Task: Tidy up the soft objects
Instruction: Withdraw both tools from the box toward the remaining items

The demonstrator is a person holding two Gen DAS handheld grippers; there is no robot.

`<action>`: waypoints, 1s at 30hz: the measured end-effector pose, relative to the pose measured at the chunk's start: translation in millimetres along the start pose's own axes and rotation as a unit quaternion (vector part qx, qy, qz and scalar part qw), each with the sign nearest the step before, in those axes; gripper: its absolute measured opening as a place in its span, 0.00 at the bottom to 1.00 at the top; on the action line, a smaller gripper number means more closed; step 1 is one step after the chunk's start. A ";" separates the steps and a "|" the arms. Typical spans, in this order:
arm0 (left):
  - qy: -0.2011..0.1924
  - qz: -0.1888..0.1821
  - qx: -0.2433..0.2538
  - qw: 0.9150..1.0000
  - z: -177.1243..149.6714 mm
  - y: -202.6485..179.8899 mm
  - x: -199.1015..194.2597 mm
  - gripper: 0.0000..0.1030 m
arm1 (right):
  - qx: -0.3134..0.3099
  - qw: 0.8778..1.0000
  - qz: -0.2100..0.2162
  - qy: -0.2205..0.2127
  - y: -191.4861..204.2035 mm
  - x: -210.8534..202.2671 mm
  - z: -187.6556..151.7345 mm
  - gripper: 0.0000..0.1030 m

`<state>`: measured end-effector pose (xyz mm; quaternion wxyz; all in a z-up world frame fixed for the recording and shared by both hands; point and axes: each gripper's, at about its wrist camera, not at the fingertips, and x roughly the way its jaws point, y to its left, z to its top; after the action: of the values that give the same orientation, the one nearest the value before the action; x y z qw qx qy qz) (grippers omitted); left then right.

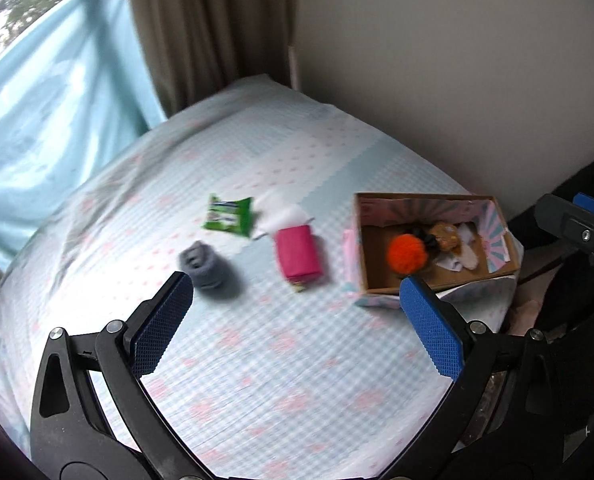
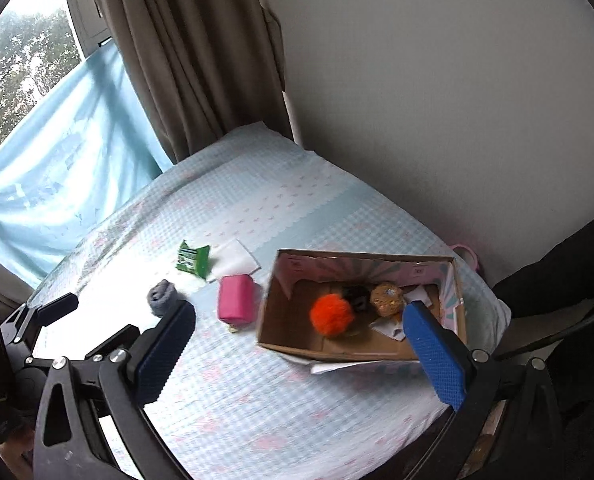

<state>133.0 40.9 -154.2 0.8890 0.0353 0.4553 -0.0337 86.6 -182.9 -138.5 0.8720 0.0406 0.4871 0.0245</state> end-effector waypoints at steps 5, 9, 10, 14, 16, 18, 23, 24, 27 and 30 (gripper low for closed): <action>-0.012 0.015 -0.033 0.999 -15.8 44.5 -16.1 1.00 | -0.019 0.999 -0.016 -0.023 34.5 -11.2 -9.0 1.00; -0.014 0.011 -0.050 0.999 -26.9 74.1 -21.5 1.00 | -0.042 0.999 -0.024 -0.025 67.3 -9.0 -15.5 1.00; -0.015 0.012 -0.054 0.998 -29.7 82.0 -22.1 1.00 | -0.045 0.998 -0.022 -0.025 72.6 -7.7 -17.0 1.00; -0.017 0.021 -0.061 0.998 -37.2 105.4 -16.8 1.00 | -0.050 0.998 -0.012 -0.021 95.9 2.1 -24.2 1.00; -0.019 0.024 -0.066 0.997 -39.9 115.6 -11.7 1.00 | -0.054 0.998 -0.003 -0.015 108.4 11.2 -28.0 1.00; -0.022 0.027 -0.073 0.997 -42.1 126.9 -5.1 1.00 | -0.061 0.998 0.003 -0.011 120.1 23.3 -30.8 1.00; -0.021 0.031 -0.086 0.996 -44.7 153.0 29.1 1.00 | -0.069 0.997 0.018 -0.010 139.7 55.6 -33.6 1.00; -0.021 0.032 -0.086 0.996 -44.4 155.6 37.3 1.00 | -0.070 0.997 0.020 -0.010 143.3 64.9 -33.5 1.00; -0.022 0.030 -0.081 0.996 -43.4 164.4 65.3 1.00 | -0.071 0.997 0.020 -0.005 151.8 100.2 -33.3 1.00; -0.015 0.019 -0.079 0.997 -41.4 173.0 96.5 1.00 | -0.065 0.998 0.016 0.004 158.9 135.5 -31.1 1.00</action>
<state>171.8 214.3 -251.2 0.8961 -0.0274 0.4426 0.0186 130.6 -12.1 -254.5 0.8705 -0.0084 0.4871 0.0705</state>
